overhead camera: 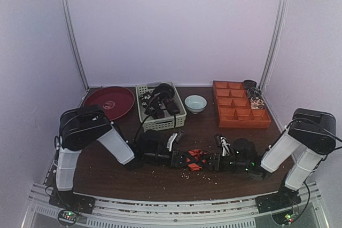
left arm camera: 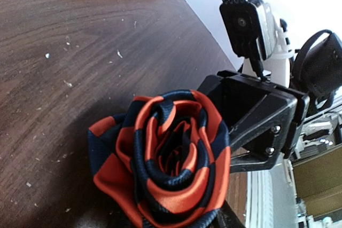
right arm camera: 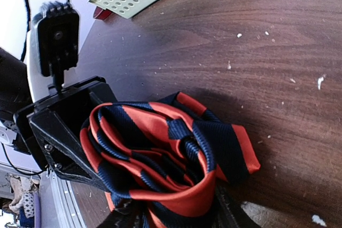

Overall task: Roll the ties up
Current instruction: Pick up the tie from the center of the board, then pass from the left arm to the right, then place the tie in the storage box.

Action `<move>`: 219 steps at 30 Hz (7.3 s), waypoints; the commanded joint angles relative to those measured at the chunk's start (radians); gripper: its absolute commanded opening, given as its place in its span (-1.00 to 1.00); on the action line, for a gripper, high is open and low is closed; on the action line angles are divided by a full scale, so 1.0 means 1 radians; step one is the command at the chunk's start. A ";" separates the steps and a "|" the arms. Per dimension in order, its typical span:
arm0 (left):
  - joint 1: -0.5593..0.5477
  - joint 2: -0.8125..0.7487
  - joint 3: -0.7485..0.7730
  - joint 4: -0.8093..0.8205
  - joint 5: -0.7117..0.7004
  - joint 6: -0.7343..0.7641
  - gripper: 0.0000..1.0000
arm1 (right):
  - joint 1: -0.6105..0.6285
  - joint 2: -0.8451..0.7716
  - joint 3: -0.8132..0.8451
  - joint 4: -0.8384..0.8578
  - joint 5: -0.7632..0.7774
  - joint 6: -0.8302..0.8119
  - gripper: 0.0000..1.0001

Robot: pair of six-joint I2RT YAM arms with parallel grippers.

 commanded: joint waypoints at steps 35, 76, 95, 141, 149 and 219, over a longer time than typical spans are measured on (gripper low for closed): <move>-0.235 -0.187 -0.202 0.058 -0.194 0.717 -0.43 | 0.303 -0.687 0.338 -1.205 0.208 -0.766 0.52; -0.356 -0.213 -0.454 0.269 -0.517 0.932 -0.40 | 0.519 -0.311 0.438 -0.989 0.332 -1.094 0.97; -0.356 -0.160 -0.443 0.270 -0.524 0.945 -0.38 | 0.421 -0.223 0.392 -0.893 0.157 -1.178 1.00; -0.248 -0.409 -0.641 0.310 -0.704 0.602 0.37 | 0.258 -0.213 0.457 -0.989 0.276 -0.852 -0.31; -0.227 -0.631 -0.546 -0.058 -0.785 0.519 0.96 | 0.115 -0.342 0.579 -1.164 0.495 -0.677 -0.32; -0.194 -0.773 -0.330 -0.726 -0.859 0.453 0.96 | -0.560 0.382 1.319 -1.697 0.310 -1.067 -0.34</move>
